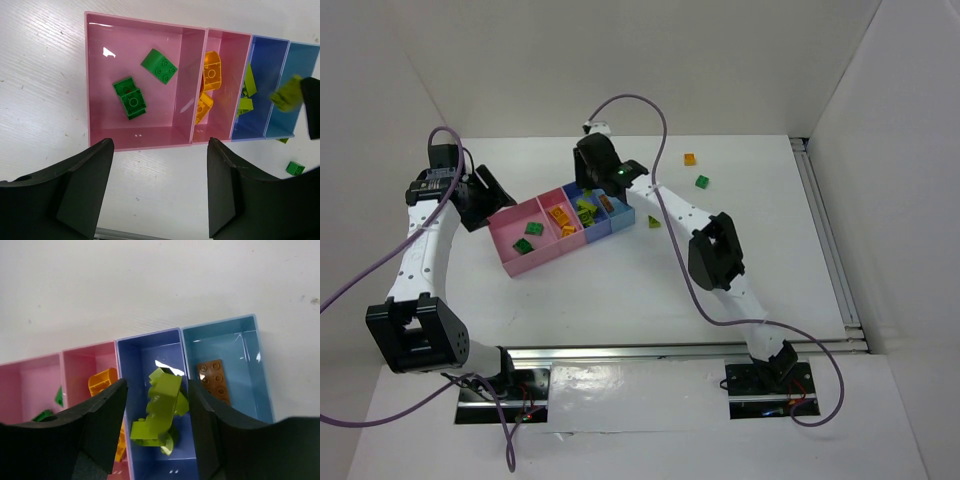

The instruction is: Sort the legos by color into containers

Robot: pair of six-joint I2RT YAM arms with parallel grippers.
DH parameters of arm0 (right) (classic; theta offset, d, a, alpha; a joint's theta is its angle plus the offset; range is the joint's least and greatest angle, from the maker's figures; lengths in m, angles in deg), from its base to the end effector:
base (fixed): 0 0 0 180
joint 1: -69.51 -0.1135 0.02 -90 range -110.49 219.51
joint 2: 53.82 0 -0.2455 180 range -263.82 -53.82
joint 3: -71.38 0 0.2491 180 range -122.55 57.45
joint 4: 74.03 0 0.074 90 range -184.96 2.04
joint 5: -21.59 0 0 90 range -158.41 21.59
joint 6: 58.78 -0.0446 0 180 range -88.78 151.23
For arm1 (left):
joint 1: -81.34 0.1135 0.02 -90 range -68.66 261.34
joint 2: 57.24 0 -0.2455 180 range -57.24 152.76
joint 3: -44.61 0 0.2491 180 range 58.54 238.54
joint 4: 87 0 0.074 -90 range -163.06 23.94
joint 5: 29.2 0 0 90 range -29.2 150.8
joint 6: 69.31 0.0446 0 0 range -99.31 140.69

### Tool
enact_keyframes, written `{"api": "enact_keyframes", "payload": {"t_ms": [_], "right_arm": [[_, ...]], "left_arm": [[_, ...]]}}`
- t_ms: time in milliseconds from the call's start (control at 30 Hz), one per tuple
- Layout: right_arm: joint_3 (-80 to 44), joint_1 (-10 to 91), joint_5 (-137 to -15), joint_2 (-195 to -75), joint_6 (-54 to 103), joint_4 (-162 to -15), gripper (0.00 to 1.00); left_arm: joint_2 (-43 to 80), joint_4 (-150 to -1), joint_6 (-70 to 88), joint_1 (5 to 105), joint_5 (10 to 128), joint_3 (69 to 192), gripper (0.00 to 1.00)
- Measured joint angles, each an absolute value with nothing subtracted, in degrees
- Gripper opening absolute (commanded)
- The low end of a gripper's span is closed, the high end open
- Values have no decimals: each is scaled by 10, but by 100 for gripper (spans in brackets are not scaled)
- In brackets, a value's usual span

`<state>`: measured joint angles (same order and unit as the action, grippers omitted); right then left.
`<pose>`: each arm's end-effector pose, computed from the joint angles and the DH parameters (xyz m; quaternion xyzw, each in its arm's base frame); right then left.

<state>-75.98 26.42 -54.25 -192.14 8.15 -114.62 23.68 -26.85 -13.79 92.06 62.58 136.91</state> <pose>0.4086 0.3673 0.2545 -0.0913 0.8633 0.1743 0.4647 0.2986 0.0551 0.3159 -0.3546 0.8661 -0.0867 0.3415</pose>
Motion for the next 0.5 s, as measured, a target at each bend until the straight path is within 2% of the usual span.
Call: {"api": "enact_keyframes", "payload": {"t_ms": [67,167,200,333,500], "right_arm": [[-781,264,-553,-1947,83,-1150,68],[-777,264,-558,-1956,86,-1155,68],[-755,264,-553,-1946,88,-1143,64],[-591,268,-510,-1853,88,-1103,49],[-391,293,-464,-1699,73,-1085,49]], "left_arm": [[237,-268,-137,921,626,1369,77],[237,-269,-137,921,626,1369,77],[237,-269,-137,921,625,1368,77],[237,-269,-136,921,624,1364,77],[237,-269,-136,921,623,1361,77]]}}
